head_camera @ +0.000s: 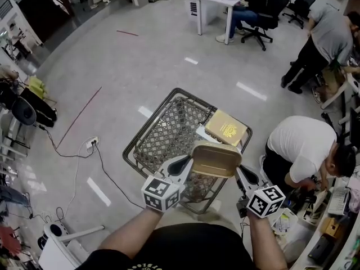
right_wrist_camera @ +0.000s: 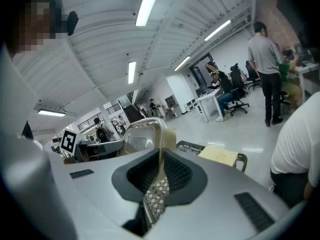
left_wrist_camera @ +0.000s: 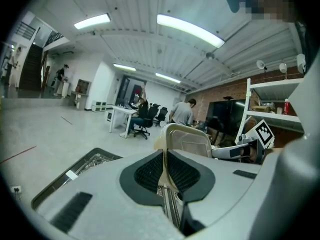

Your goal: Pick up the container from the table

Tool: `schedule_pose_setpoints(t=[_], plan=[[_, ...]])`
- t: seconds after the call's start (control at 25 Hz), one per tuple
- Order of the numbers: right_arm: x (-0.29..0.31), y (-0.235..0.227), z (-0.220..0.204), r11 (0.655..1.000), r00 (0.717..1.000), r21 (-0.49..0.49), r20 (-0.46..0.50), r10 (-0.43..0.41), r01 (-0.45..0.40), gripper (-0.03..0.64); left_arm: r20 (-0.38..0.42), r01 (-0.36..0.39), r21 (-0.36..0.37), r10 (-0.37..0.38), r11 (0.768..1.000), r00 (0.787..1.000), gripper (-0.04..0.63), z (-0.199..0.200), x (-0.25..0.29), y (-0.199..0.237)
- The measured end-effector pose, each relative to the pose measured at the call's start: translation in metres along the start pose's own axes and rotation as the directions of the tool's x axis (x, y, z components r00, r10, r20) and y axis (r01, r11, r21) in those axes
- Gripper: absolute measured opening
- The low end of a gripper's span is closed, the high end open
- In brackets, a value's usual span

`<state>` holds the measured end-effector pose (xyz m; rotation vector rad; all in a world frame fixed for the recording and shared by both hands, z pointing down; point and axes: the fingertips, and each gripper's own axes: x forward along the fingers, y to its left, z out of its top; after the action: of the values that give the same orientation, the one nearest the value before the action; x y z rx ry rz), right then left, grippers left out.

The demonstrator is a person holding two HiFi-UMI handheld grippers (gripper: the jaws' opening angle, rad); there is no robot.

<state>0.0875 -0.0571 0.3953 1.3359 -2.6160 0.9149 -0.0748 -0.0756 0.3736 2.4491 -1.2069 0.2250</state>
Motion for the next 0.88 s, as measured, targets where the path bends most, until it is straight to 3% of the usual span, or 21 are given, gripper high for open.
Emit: schedule_pose_setpoints(t=[0.88], plan=[[-0.016, 0.035, 0.066, 0.993, 0.993, -0.113, 0.109, 0.039, -0.027, 0.032, 0.137, 0.002, 0.081, -0.013, 0.997, 0.990, 0.029, 0.070, -0.026, -0.018]])
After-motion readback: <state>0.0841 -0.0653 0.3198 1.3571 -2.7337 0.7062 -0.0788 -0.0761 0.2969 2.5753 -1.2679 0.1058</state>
